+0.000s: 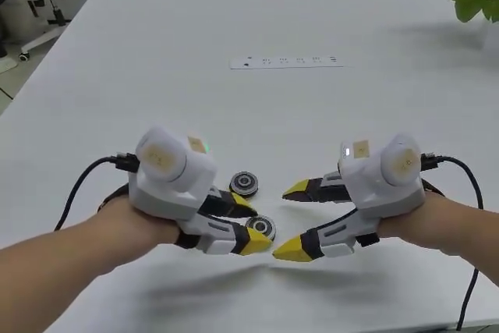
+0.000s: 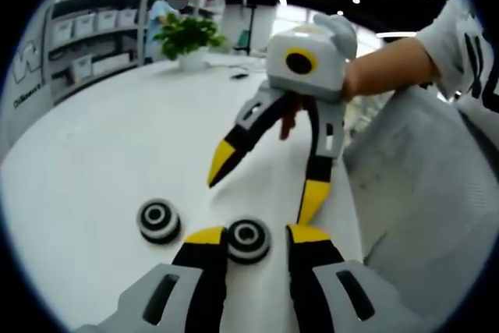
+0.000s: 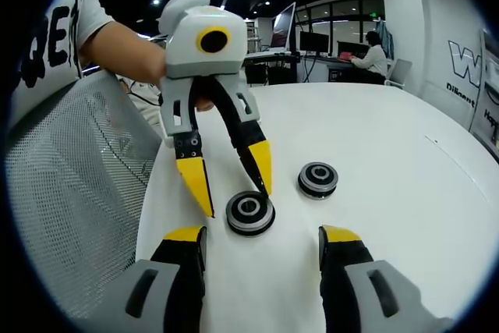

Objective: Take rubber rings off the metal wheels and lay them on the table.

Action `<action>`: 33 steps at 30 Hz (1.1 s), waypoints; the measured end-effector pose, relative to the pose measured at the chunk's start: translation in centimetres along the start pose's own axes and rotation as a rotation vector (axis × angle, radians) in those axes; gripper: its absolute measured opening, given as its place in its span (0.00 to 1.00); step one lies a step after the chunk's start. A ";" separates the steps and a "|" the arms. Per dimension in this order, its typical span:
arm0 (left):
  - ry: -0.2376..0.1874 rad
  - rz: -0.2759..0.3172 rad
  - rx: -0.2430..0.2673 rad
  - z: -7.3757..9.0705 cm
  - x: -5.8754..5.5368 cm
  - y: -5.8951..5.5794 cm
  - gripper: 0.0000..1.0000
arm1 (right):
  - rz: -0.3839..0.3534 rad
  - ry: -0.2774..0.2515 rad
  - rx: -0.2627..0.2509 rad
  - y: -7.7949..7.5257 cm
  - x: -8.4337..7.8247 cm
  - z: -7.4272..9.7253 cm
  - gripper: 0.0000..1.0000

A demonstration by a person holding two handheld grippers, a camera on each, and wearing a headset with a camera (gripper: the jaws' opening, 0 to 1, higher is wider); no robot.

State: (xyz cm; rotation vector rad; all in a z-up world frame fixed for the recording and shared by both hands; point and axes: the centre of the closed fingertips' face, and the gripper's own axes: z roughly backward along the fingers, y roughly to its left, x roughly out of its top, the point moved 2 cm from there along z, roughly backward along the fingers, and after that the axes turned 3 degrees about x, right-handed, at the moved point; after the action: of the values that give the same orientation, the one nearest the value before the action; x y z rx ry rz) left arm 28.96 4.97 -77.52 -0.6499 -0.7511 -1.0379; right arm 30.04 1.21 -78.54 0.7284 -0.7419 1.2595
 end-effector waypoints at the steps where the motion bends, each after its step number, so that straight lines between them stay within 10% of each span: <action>1: 0.000 0.003 0.001 0.0 0.0 0.0 0.31 | -0.002 -0.001 0.000 0.0 0.0 0.0 0.56; 19: -0.005 0.001 0.044 -0.4 -0.2 0.7 0.15 | -0.005 0.004 0.008 0.1 -0.2 -0.2 0.56; 33: -0.009 -0.143 0.070 -0.3 -0.4 0.4 0.14 | -0.006 0.012 0.020 0.5 -0.3 -0.6 0.54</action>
State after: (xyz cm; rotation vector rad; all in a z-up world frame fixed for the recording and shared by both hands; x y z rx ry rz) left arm 29.33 5.07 -78.06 -0.5467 -0.8476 -1.1344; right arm 29.56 1.63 -79.15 0.7388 -0.7175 1.2663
